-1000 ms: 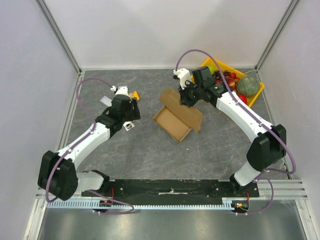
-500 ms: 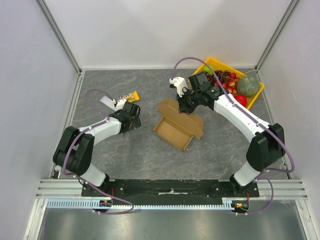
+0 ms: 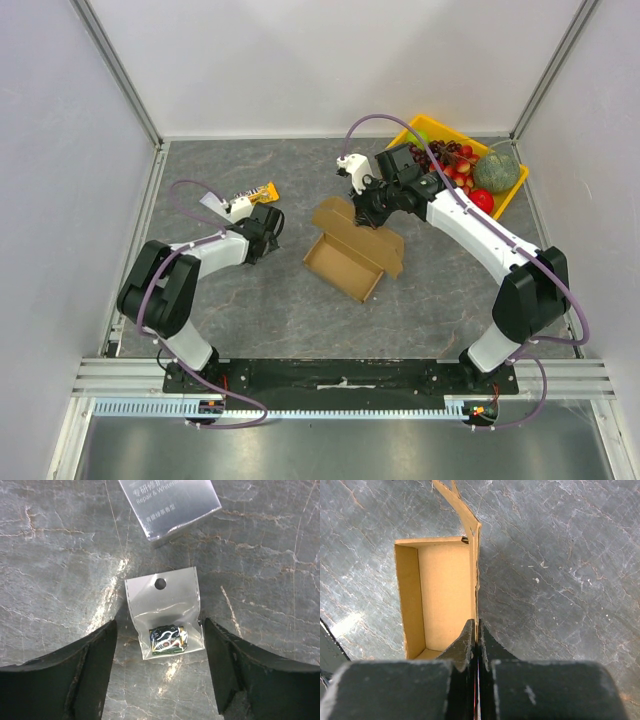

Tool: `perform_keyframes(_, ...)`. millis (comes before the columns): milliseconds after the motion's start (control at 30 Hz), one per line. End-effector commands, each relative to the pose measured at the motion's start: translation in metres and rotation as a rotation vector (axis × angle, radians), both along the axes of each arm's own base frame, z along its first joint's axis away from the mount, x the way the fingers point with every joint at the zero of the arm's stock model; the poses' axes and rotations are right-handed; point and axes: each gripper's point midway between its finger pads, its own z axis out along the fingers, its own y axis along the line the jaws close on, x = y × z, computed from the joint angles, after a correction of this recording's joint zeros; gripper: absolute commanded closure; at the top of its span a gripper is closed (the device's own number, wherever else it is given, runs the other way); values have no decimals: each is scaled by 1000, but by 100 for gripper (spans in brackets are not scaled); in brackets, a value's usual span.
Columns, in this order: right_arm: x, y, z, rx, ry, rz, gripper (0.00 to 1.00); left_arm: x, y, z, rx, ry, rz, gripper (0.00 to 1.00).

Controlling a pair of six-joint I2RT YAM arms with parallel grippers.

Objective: Fold the paper box

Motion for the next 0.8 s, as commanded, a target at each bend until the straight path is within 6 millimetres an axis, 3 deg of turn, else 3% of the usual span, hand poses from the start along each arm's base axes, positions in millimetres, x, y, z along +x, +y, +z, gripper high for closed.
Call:
perform_keyframes(0,-1,11,22,78,-38,18,100,11,-1,-5,-21,-34,57,27)
perform_keyframes(533,-1,11,21,84,-38,-1,100,9,-3,-12,-4,-9,12,55)
perform_keyframes(767,-1,6,12,59,-21,-29,100,12,-7,16,-35,-76,-34,59)
